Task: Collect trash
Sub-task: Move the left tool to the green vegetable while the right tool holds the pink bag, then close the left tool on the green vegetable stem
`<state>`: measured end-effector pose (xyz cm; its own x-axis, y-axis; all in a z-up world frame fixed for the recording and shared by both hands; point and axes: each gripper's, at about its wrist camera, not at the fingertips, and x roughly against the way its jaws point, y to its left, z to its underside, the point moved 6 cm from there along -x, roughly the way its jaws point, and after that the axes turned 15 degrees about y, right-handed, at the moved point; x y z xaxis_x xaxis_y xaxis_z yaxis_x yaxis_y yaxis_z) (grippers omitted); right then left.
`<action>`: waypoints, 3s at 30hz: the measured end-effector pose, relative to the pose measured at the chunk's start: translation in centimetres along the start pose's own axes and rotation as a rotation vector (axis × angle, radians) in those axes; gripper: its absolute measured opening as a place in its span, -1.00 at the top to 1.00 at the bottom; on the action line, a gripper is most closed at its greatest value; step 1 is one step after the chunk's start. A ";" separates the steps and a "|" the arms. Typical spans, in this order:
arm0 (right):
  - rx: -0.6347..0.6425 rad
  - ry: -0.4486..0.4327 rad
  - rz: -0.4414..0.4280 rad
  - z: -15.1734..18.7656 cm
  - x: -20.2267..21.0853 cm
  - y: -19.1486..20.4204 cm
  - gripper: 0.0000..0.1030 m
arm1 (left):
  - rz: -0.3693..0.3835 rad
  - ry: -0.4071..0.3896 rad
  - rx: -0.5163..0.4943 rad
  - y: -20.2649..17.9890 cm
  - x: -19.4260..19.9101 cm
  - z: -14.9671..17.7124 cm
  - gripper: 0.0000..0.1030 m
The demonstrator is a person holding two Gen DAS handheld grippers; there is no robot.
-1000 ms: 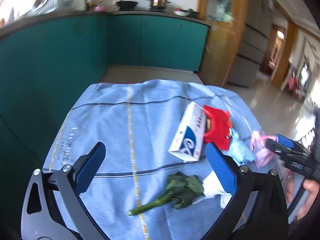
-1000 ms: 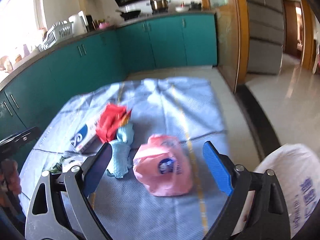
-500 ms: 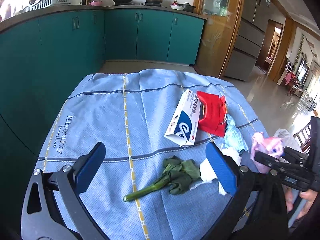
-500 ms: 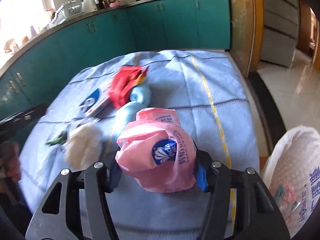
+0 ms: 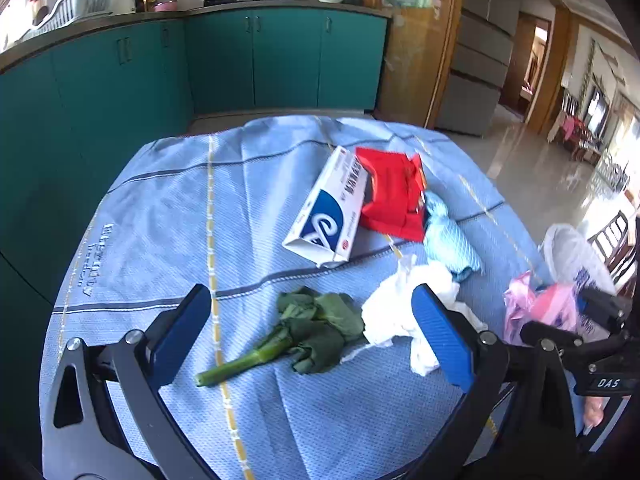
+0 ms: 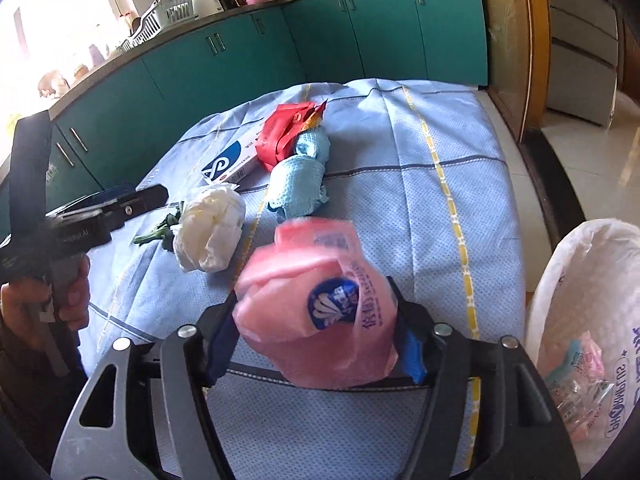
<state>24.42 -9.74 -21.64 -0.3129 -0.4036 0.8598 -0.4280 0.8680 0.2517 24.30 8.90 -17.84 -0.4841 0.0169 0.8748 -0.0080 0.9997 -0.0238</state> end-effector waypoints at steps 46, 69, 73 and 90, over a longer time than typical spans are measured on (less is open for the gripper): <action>-0.018 -0.013 0.145 -0.2 -0.7 -1.3 -0.54 | 0.010 0.088 -0.004 2.1 -1.2 1.4 -0.08; 0.011 0.002 0.220 -0.3 -1.9 -0.3 -0.59 | -0.028 0.160 -0.063 0.5 -3.6 1.8 0.16; 0.009 0.003 0.224 -0.4 -2.0 -0.3 -0.59 | -0.022 0.150 -0.054 0.7 -3.2 1.6 0.41; 0.017 0.000 0.253 -0.4 -2.1 -0.1 -0.21 | -0.009 0.075 -0.049 0.9 -0.7 1.4 0.63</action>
<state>25.44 -8.86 -23.26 -0.4120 -0.1739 0.8944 -0.3503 0.9364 0.0207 23.37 9.81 -19.12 -0.4171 0.0073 0.9088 0.0313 0.9995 0.0063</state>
